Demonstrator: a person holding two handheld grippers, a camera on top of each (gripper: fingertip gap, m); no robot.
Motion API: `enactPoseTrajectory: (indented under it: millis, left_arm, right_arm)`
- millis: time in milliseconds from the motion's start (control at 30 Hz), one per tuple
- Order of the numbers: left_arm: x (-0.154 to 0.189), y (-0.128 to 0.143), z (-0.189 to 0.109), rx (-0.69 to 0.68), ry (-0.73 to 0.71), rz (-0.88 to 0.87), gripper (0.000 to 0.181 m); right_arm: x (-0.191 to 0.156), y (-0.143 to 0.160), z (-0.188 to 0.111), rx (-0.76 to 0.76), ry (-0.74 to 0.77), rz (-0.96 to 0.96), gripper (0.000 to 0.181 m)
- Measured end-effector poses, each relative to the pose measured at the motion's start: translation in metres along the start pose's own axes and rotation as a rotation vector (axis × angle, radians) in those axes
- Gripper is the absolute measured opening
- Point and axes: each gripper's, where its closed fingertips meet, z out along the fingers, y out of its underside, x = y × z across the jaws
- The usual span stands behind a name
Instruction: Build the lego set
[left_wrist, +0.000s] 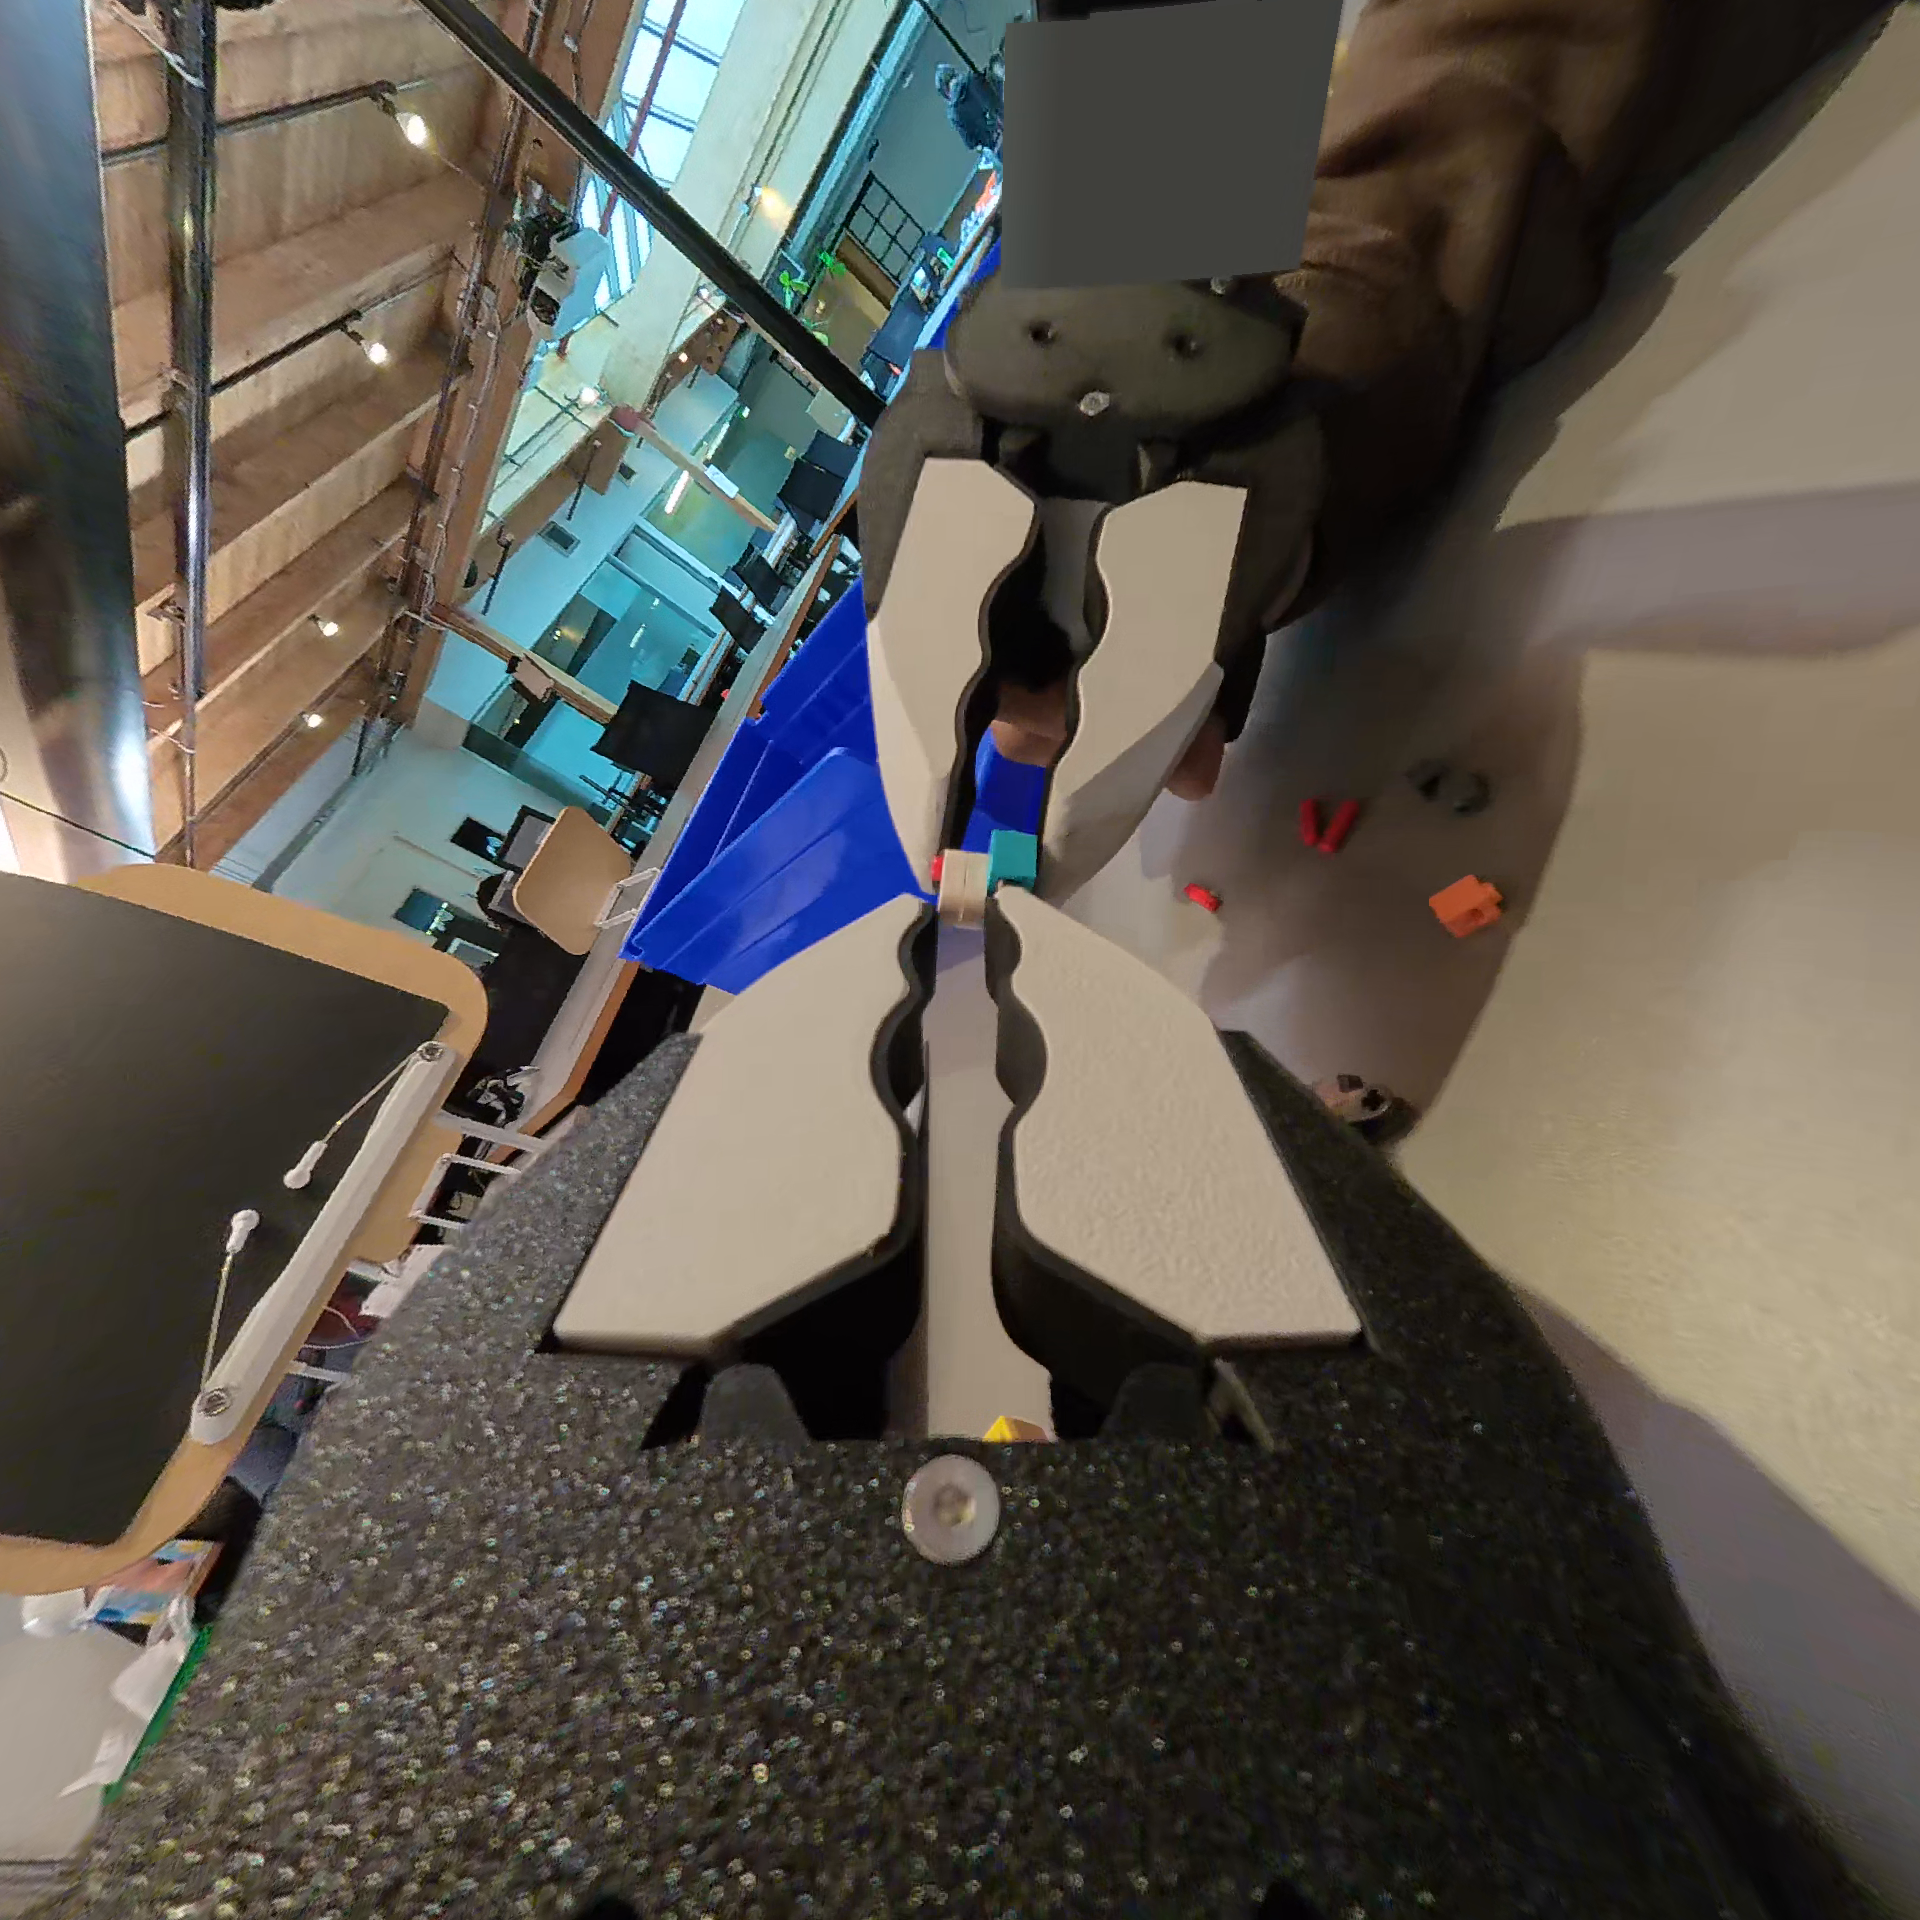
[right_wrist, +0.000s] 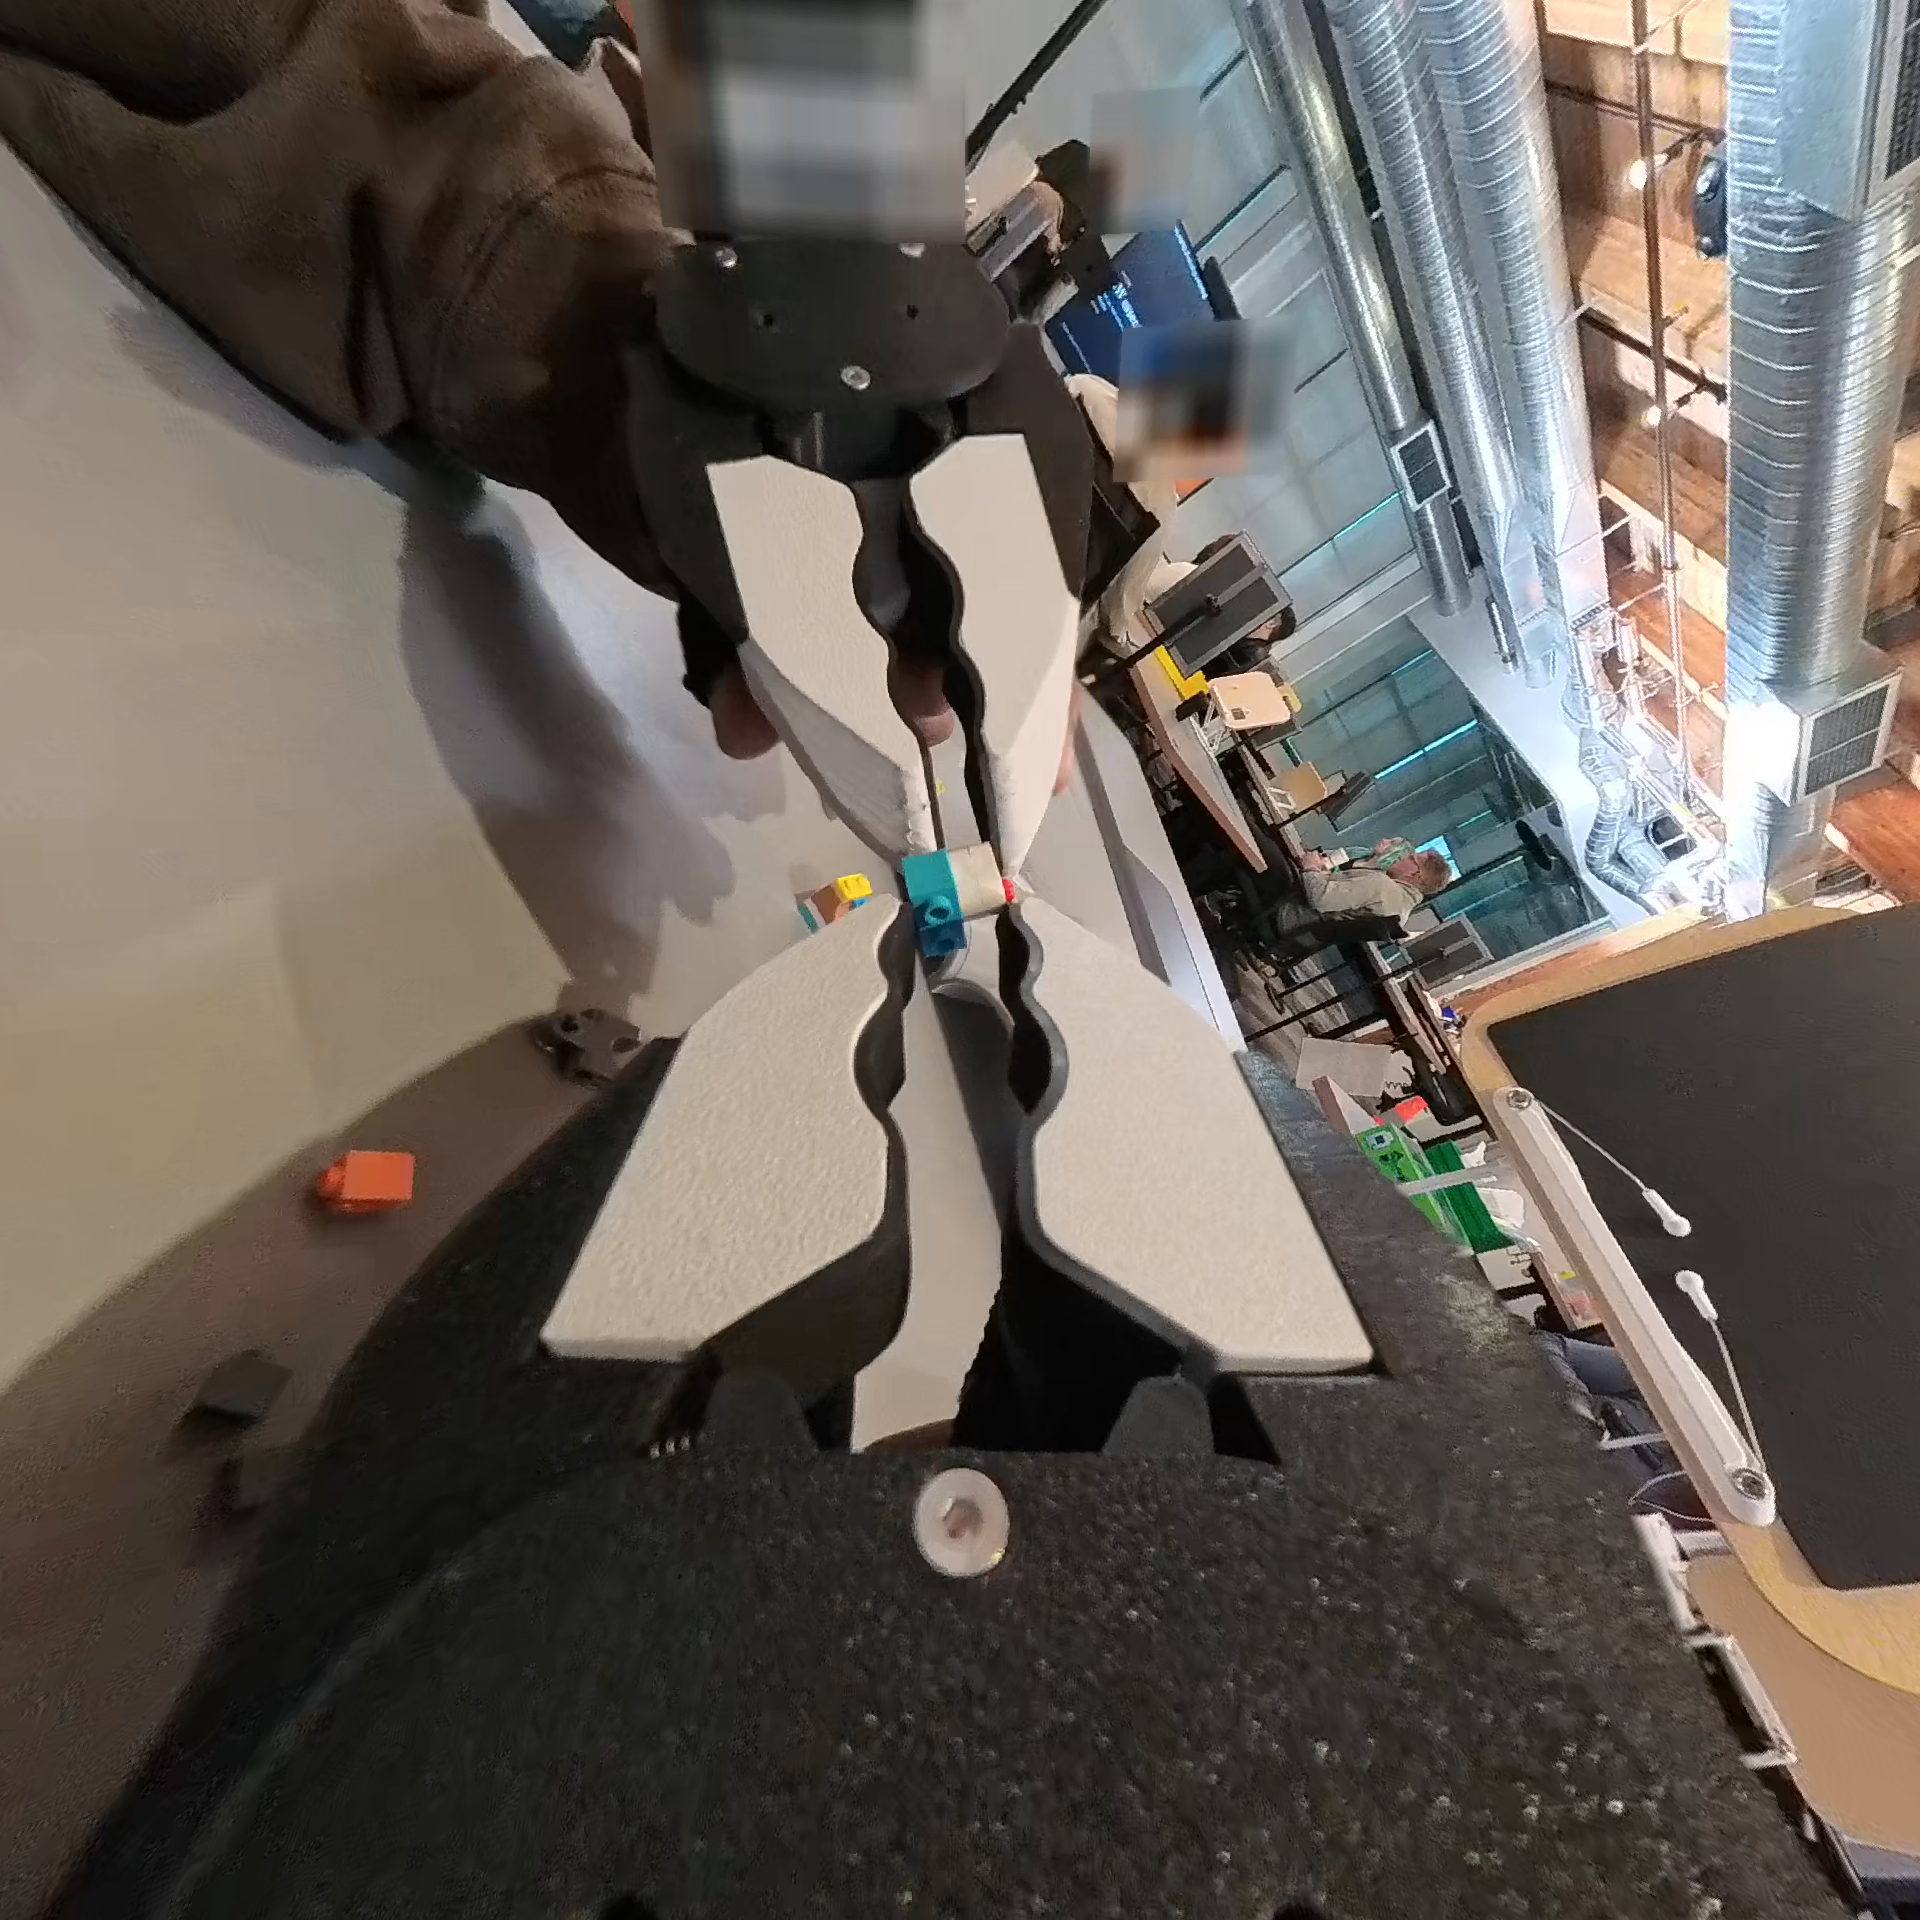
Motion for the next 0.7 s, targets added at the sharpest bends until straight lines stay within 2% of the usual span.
enactPoseTrajectory:
  millis: [467,633,700]
  left_arm:
    - [0.001,0.002,-0.001,-0.029,0.021,-0.002,0.008]
    - [-0.004,0.011,0.003,-0.039,0.009,-0.164,0.010]
    - [-0.004,0.019,0.001,-0.067,0.054,-0.252,0.015]
  right_arm:
    - [-0.003,0.002,0.002,0.000,-0.017,0.015,0.016]
    - [0.005,0.009,-0.001,-0.018,0.015,0.021,0.016]
    - [0.010,0.013,-0.005,-0.023,0.031,0.020,0.016]
